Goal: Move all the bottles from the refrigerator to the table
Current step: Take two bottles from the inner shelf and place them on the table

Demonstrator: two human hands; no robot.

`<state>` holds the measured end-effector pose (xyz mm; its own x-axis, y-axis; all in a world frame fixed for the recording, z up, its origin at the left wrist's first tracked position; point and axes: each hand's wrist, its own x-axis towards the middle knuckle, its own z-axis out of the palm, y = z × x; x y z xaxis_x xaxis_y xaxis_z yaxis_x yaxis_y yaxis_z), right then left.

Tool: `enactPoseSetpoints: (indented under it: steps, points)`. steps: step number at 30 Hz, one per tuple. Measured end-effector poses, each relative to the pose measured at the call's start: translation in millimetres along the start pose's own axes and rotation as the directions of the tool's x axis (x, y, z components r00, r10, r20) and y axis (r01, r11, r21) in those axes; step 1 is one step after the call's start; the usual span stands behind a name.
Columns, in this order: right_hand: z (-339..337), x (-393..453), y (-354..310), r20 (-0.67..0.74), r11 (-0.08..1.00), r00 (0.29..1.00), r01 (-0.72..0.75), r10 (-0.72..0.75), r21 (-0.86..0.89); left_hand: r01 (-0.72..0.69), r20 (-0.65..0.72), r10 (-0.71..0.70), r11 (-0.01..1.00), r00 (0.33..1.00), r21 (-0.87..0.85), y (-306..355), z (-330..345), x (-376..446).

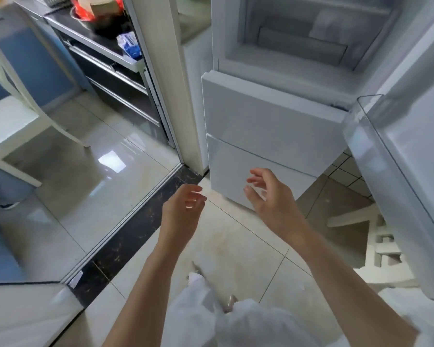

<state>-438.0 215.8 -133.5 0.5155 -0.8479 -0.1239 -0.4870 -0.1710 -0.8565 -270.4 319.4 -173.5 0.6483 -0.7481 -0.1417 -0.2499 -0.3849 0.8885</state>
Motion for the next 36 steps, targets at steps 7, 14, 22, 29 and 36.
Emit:
enactPoseSetpoints:
  steps: [7, 14, 22, 29, 36]
  points:
    - [-14.3, 106.7, -26.2, -0.197, 1.0, 0.98, -0.017, 0.02, 0.013, -0.14, 0.112, 0.143, 0.99, 0.983, -0.034, 35.6, 2.5, 140.3]
    - [-31.3, 196.3, -54.7, -0.382, 0.997, 0.921, -0.064, 0.075, 0.04, -0.286, 0.281, 0.277, 0.958, 0.919, -0.009, 77.4, 3.7, 266.3]
    - [-78.2, 261.5, -76.3, -0.618, 0.998, 0.783, -0.051, 0.067, 0.044, -0.45, 0.336, 0.441, 0.891, 0.832, -0.056, 138.9, 33.3, 348.1]
    - [-139.3, 320.2, -84.1, -0.726, 0.998, 0.685, -0.036, 0.062, 0.051, -0.54, 0.256, 0.56, 0.828, 0.788, -0.148, 221.3, 81.5, 396.2]
    - [-212.9, 409.1, -89.8, -0.773, 0.999, 0.632, 0.017, -0.048, -0.048, -0.535, 0.138, 0.59, 0.791, 0.796, -0.297, 309.7, 140.8, 455.5]
